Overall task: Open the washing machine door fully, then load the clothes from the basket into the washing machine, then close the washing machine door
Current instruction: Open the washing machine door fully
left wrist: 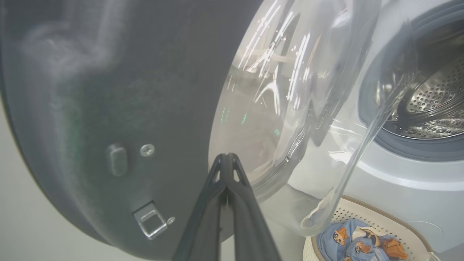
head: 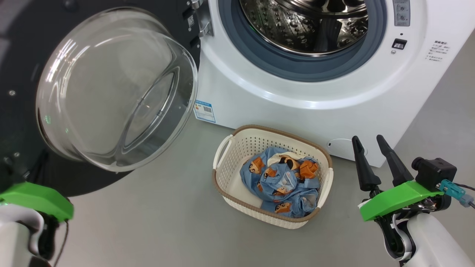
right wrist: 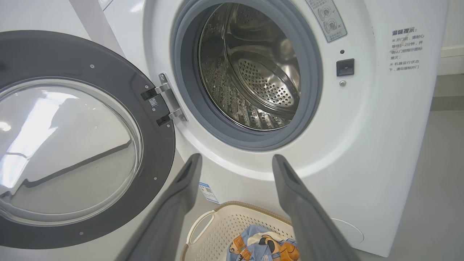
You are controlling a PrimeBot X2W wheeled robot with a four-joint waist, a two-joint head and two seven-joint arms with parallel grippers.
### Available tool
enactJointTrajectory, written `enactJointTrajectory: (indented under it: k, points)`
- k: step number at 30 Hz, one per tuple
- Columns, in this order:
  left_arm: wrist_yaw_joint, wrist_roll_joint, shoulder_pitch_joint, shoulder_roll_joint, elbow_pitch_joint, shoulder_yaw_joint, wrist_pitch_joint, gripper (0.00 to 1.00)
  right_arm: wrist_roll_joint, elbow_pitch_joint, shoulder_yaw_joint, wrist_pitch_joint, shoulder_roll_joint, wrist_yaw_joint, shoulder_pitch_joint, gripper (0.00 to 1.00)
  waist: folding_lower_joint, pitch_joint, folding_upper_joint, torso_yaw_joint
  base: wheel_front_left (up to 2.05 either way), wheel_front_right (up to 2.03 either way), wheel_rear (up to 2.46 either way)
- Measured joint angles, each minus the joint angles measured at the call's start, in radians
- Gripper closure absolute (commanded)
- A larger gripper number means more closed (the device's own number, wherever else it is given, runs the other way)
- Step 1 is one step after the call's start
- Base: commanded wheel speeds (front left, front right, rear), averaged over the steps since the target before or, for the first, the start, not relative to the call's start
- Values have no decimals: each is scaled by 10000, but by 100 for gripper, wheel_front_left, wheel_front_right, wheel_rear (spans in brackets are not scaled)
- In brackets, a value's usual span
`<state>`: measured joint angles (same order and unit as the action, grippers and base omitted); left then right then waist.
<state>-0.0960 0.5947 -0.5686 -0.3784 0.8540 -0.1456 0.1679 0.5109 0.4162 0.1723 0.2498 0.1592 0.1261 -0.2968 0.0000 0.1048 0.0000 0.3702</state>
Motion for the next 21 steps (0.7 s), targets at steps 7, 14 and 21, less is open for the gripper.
enactJointTrajectory:
  k: [7, 14, 21]
  points:
    - [142, 2, 1002, 282, -1407, -151, 98, 56, 15, 4, 61, 0, 2, 0, 60, 0, 0, -258, 0, -176, 0, 0, 0]
    - [639, 12, 2150, 546, -3333, -303, 84, 0, 15, -6, 159, 0, 4, 0, 254, 0, 0, -493, 0, -605, 0, 0, 0]
    - [1076, 13, 3091, 828, -4987, -522, -119, 0, 31, -48, 255, 0, 13, 0, 359, 0, 0, -634, 0, -1227, 0, 0, 0]
